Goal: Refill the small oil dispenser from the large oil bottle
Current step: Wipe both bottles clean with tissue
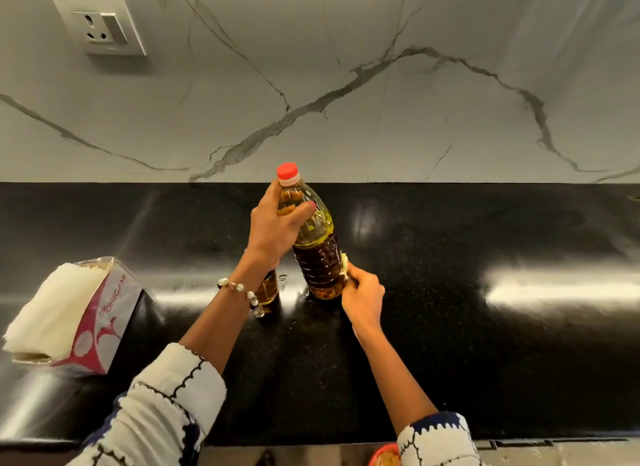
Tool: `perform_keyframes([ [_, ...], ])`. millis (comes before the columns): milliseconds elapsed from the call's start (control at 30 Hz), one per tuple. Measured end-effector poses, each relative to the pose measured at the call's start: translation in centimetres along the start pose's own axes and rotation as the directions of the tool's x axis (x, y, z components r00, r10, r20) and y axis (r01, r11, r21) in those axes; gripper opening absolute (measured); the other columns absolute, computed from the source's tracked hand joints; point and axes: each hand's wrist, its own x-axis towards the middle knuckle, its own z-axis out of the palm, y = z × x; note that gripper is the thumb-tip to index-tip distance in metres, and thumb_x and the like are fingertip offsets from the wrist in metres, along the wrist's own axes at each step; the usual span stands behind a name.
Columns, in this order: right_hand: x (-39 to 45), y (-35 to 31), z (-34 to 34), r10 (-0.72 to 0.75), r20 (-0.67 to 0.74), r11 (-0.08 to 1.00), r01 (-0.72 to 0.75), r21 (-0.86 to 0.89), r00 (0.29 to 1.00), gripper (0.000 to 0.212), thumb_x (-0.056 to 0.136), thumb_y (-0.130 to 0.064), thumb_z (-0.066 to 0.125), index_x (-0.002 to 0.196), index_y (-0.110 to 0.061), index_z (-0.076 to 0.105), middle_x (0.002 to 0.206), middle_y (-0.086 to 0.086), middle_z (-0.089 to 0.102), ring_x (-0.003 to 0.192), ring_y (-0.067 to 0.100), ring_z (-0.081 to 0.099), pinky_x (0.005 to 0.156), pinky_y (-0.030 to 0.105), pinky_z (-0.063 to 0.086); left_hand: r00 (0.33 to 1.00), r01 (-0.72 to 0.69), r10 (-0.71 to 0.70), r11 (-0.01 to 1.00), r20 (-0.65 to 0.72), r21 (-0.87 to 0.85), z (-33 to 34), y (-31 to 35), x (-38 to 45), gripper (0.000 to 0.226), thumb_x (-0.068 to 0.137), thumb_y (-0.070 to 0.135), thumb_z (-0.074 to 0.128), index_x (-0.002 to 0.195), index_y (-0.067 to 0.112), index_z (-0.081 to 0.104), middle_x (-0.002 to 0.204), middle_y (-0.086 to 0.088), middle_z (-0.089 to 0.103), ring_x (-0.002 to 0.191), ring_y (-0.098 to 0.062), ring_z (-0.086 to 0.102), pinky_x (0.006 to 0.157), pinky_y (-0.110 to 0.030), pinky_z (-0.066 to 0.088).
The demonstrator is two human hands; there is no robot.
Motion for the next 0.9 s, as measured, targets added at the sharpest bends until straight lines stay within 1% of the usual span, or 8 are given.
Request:
perform_keyframes([
  [133,-1.9,-0.8,0.2,0.001,-0.020,0.999,-0.002,-0.054,1.000,0.036,0.093,-0.003,0.049,0.126,-0.011,0.061,0.105,0.009,0.070,0.094,0.017,0.065,0.080,0.024,0.051,1.000,0.016,-0.016,0.999,-0.002,-0.041,-0.5,-0.3,0.2,0.037,0.086,0.016,0.068,0.120,0.024,0.054,0.104,0.003,0.066,0.099,-0.011,0.066,0.088,-0.034,0.056],
  [233,-3.1,-3.1,0.7,-0.132,-0.045,0.991,0.132,0.001,0.990,0.043,0.095,-0.003,0.046,0.135,-0.014,0.053,0.106,0.010,0.070,0.098,0.019,0.066,0.087,0.027,0.051,1.000,0.026,-0.026,0.999,0.001,-0.045,-0.9,-0.4,0.3,0.037,0.087,0.016,0.068,0.121,0.023,0.055,0.104,0.003,0.067,0.099,-0.011,0.066,0.088,-0.035,0.056],
  [333,-2.6,-5.4,1.0,-0.268,-0.051,0.957,0.272,0.097,0.962,0.050,0.095,0.002,0.042,0.143,-0.013,0.042,0.131,0.009,0.060,0.120,0.019,0.057,0.099,0.018,0.045,0.999,0.031,-0.029,0.997,0.040,-0.066,-1.2,-0.3,0.1,0.032,0.087,0.013,0.067,0.114,0.027,0.057,0.102,0.004,0.068,0.097,-0.012,0.067,0.088,-0.037,0.056],
  [400,-1.7,-6.8,0.8,-0.338,-0.048,0.927,0.341,0.158,0.940,0.052,0.094,0.005,0.041,0.143,-0.012,0.042,0.136,0.005,0.055,0.122,0.011,0.053,0.096,0.007,0.041,0.996,0.026,-0.019,0.995,0.085,-0.091,-1.5,-0.2,-0.2,0.035,0.088,0.008,0.065,0.117,0.024,0.057,0.102,0.001,0.068,0.098,-0.015,0.068,0.088,-0.037,0.056],
  [433,-1.2,-7.2,0.6,-0.378,-0.047,0.907,0.380,0.179,0.925,0.051,0.093,0.007,0.041,0.142,-0.010,0.044,0.136,0.003,0.055,0.123,0.007,0.050,0.098,0.007,0.040,0.994,0.021,-0.010,0.995,0.109,-0.100,-1.6,-0.2,-0.3,0.036,0.088,0.006,0.064,0.119,0.022,0.056,0.103,0.000,0.068,0.098,-0.016,0.068,0.087,-0.035,0.056],
  [533,0.4,-7.3,0.3,-0.482,-0.011,0.856,0.474,0.204,0.876,0.050,0.091,0.009,0.043,0.137,-0.008,0.050,0.137,0.006,0.055,0.128,0.010,0.049,0.105,0.026,0.044,0.984,0.013,0.004,0.996,0.177,-0.093,-1.9,-0.2,-0.6,0.039,0.088,0.003,0.063,0.122,0.019,0.056,0.105,-0.001,0.068,0.101,-0.016,0.067,0.086,-0.033,0.056],
  [733,2.3,-3.0,-0.6,-0.324,0.209,0.945,0.305,0.121,0.923,0.059,0.085,0.012,0.039,0.134,-0.017,0.055,0.129,-0.002,0.062,0.122,0.004,0.053,0.104,0.027,0.045,0.984,0.029,-0.010,0.994,0.180,-0.104,-2.2,-0.4,-0.8,0.042,0.088,0.000,0.062,0.126,0.017,0.053,0.107,-0.003,0.066,0.102,-0.017,0.067,0.087,-0.036,0.056],
  [900,1.7,-0.2,-0.7,-0.185,0.291,0.980,0.199,-0.018,0.939,0.060,0.086,0.010,0.042,0.137,-0.020,0.052,0.127,-0.004,0.063,0.118,0.000,0.052,0.100,0.011,0.038,0.990,0.024,-0.008,0.994,0.144,-0.110,-2.4,-0.5,-0.8,0.040,0.089,0.002,0.062,0.124,0.019,0.054,0.107,0.000,0.066,0.102,-0.016,0.067,0.088,-0.036,0.056],
])
